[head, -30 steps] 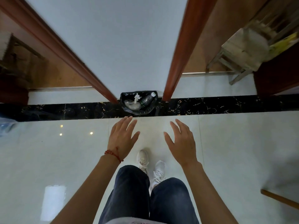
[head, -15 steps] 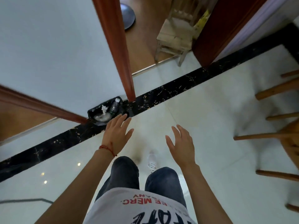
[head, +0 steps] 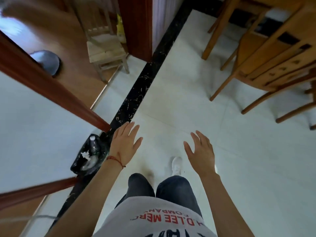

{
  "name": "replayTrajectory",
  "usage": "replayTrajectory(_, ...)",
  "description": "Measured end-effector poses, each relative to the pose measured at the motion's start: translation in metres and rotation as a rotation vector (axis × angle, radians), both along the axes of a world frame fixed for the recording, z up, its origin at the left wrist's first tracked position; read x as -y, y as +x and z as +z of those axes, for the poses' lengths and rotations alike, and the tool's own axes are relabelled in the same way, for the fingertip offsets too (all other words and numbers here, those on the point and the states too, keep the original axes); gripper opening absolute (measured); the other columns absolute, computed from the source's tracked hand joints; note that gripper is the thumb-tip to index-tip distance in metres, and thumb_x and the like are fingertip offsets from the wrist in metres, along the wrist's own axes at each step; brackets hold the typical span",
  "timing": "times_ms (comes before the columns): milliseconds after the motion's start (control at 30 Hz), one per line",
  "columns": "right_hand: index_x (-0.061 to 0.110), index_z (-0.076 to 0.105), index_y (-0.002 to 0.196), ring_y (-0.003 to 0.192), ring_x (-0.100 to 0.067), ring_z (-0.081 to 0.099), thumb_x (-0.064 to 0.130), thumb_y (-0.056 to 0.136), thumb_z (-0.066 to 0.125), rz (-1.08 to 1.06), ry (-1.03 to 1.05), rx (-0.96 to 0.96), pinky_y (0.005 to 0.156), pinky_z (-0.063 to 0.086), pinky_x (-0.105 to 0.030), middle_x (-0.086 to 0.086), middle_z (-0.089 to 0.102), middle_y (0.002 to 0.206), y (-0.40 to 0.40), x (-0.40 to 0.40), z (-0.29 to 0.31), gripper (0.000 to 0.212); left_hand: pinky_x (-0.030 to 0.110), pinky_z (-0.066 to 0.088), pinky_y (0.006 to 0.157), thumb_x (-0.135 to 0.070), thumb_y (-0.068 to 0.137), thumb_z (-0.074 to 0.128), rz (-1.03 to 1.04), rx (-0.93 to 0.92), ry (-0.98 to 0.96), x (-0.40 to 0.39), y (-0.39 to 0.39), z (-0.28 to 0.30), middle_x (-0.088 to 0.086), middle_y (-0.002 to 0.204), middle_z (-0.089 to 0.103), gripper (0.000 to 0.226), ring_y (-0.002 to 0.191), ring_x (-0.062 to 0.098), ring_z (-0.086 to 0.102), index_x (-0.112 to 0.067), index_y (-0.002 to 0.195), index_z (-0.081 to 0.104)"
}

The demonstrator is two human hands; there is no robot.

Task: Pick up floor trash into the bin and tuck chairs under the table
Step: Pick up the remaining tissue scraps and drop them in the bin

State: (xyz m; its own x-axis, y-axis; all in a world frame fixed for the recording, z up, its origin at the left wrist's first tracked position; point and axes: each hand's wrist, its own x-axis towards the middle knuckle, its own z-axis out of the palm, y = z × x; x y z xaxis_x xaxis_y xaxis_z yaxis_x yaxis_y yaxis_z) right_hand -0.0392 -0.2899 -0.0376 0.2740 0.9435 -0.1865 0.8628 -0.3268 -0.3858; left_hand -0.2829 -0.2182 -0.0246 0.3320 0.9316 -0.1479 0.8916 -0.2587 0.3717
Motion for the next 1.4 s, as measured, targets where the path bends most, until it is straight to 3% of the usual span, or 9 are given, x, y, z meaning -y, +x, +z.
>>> replayTrajectory(133, 0.009, 0.049, 0.128, 0.13, -0.027, 0.039, 0.035, 0.09, 0.052, -0.129, 0.031, 0.02, 0.104, 0.032, -0.039, -0.012, 0.044, 0.141, 0.021, 0.038, 0.013, 0.046, 0.046, 0.025, 0.109, -0.038, 0.092, 0.044, -0.125, 0.0, -0.024, 0.005, 0.034, 0.003, 0.015, 0.141, 0.043, 0.05, 0.134, 0.032, 0.032, -0.008, 0.132, 0.044)
replayTrajectory(233, 0.006, 0.051, 0.126, 0.128, -0.03, 0.041, 0.033, 0.089, 0.055, -0.241, 0.061, 0.026, 0.102, 0.035, -0.043, -0.015, 0.046, 0.139, 0.04, 0.065, 0.022, 0.045, 0.045, 0.027, 0.108, -0.044, 0.09, 0.034, -0.249, 0.0, -0.002, 0.011, 0.066, 0.006, 0.016, 0.14, 0.044, 0.056, 0.133, 0.032, 0.034, -0.007, 0.131, 0.045)
replayTrajectory(433, 0.007, 0.05, 0.126, 0.129, -0.03, 0.04, 0.034, 0.089, 0.055, -0.484, 0.085, 0.012, 0.103, 0.035, -0.043, -0.014, 0.046, 0.138, 0.083, 0.135, 0.033, 0.046, 0.04, 0.019, 0.111, -0.035, 0.093, 0.044, -0.481, 0.009, -0.005, 0.04, 0.144, 0.014, 0.013, 0.145, 0.037, 0.049, 0.137, 0.029, 0.027, -0.009, 0.134, 0.04)
replayTrajectory(633, 0.009, 0.049, 0.128, 0.129, -0.029, 0.039, 0.035, 0.09, 0.054, -0.705, 0.08, 0.012, 0.103, 0.034, -0.043, -0.012, 0.044, 0.141, 0.133, 0.233, 0.042, 0.046, 0.047, 0.03, 0.107, -0.049, 0.086, 0.022, -0.705, 0.043, 0.043, 0.096, 0.239, 0.026, 0.017, 0.138, 0.046, 0.066, 0.131, 0.034, 0.037, -0.006, 0.129, 0.047)
replayTrajectory(700, 0.009, 0.049, 0.128, 0.13, -0.029, 0.039, 0.035, 0.09, 0.054, -0.775, 0.083, 0.025, 0.103, 0.033, -0.042, -0.012, 0.044, 0.141, 0.148, 0.266, 0.045, 0.046, 0.049, 0.03, 0.108, -0.049, 0.087, 0.025, -0.775, 0.049, 0.036, 0.119, 0.271, 0.026, 0.017, 0.139, 0.045, 0.065, 0.132, 0.034, 0.036, -0.005, 0.129, 0.047)
replayTrajectory(900, 0.009, 0.046, 0.13, 0.131, -0.027, 0.036, 0.036, 0.091, 0.052, -0.98, 0.064, 0.032, 0.105, 0.03, -0.038, -0.012, 0.042, 0.142, 0.183, 0.357, 0.044, 0.048, 0.051, 0.036, 0.103, -0.028, 0.086, 0.058, -1.02, 0.073, 0.083, 0.198, 0.364, 0.027, 0.022, 0.132, 0.051, 0.047, 0.126, 0.039, 0.043, -0.001, 0.124, 0.052)
replayTrajectory(1400, 0.007, 0.048, 0.128, 0.13, -0.03, 0.039, 0.035, 0.09, 0.054, -1.418, 0.082, 0.035, 0.104, 0.033, -0.042, -0.014, 0.044, 0.14, 0.257, 0.496, 0.035, 0.048, 0.048, 0.034, 0.103, -0.03, 0.087, 0.056, -1.459, 0.069, 0.115, 0.329, 0.54, 0.029, 0.021, 0.133, 0.05, 0.047, 0.127, 0.037, 0.041, -0.003, 0.126, 0.05)
